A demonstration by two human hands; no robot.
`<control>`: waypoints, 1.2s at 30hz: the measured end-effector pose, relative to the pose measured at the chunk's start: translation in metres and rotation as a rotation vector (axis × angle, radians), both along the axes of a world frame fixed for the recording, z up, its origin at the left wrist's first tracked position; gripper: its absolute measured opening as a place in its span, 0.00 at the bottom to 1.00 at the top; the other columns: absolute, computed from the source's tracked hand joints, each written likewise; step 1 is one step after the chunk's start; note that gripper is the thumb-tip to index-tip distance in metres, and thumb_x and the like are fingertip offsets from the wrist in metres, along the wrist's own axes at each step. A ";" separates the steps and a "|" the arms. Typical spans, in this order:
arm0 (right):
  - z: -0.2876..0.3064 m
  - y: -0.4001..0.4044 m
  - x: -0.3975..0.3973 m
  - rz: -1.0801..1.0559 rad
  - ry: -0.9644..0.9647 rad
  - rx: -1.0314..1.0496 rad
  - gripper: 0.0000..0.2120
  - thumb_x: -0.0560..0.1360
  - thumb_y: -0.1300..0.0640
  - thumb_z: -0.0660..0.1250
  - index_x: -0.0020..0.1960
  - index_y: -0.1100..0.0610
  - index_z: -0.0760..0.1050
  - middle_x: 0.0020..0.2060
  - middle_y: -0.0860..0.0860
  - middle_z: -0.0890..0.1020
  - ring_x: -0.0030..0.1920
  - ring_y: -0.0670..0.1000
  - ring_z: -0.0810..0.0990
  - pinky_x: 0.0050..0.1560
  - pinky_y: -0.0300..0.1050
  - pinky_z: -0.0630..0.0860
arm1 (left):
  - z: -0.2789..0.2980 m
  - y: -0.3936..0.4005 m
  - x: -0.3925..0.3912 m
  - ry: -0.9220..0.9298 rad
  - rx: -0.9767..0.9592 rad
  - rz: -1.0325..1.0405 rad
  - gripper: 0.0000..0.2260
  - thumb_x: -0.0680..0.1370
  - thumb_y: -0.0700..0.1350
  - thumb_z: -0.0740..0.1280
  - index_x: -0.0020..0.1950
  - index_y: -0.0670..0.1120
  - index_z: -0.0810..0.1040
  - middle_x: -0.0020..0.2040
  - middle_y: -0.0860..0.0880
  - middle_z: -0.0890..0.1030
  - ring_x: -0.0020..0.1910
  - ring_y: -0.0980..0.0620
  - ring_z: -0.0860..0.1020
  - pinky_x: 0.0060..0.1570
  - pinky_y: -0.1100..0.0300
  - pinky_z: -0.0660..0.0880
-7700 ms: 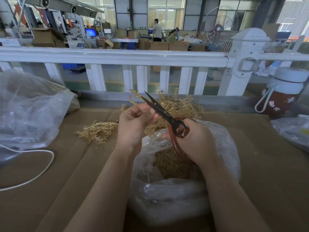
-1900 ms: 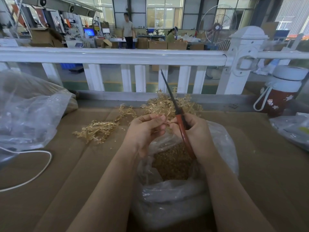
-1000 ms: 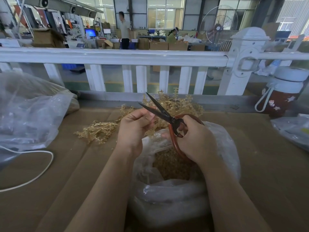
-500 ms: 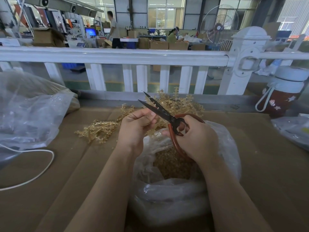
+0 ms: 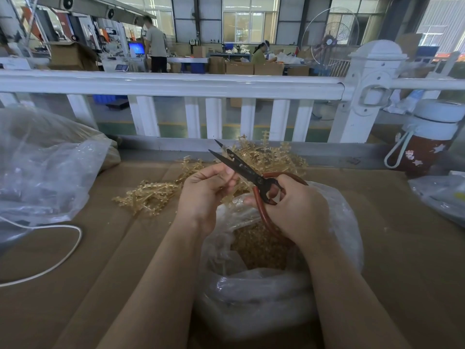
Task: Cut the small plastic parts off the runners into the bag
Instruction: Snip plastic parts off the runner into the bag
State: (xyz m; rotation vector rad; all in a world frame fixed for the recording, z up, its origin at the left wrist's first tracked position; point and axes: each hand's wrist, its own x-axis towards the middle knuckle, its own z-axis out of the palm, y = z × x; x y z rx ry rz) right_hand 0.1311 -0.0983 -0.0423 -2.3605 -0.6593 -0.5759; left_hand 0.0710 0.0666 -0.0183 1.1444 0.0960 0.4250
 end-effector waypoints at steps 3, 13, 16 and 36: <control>-0.003 0.000 0.001 -0.006 0.006 -0.041 0.27 0.67 0.22 0.64 0.46 0.45 0.76 0.36 0.37 0.78 0.36 0.39 0.75 0.36 0.36 0.73 | 0.000 -0.002 0.000 0.034 -0.002 0.041 0.13 0.78 0.32 0.66 0.36 0.44 0.81 0.35 0.49 0.80 0.33 0.57 0.77 0.37 0.66 0.77; -0.007 0.002 0.003 0.039 0.145 0.180 0.22 0.68 0.27 0.67 0.39 0.46 0.78 0.31 0.41 0.80 0.34 0.41 0.79 0.31 0.33 0.68 | -0.004 -0.001 0.004 0.149 -0.049 0.077 0.05 0.78 0.37 0.68 0.45 0.42 0.84 0.34 0.50 0.81 0.32 0.57 0.77 0.34 0.66 0.76; -0.005 0.004 0.003 0.093 0.286 0.405 0.20 0.66 0.29 0.69 0.39 0.46 0.80 0.35 0.37 0.83 0.38 0.38 0.80 0.36 0.40 0.75 | -0.007 -0.007 0.006 0.180 0.043 0.045 0.04 0.77 0.36 0.70 0.46 0.40 0.84 0.35 0.48 0.83 0.34 0.55 0.78 0.36 0.66 0.76; -0.004 0.004 0.004 0.085 0.267 0.337 0.18 0.67 0.33 0.75 0.48 0.43 0.77 0.40 0.36 0.83 0.43 0.36 0.80 0.40 0.33 0.70 | -0.006 -0.011 0.005 0.061 0.152 0.090 0.05 0.77 0.37 0.70 0.42 0.43 0.81 0.31 0.53 0.78 0.30 0.58 0.73 0.34 0.67 0.72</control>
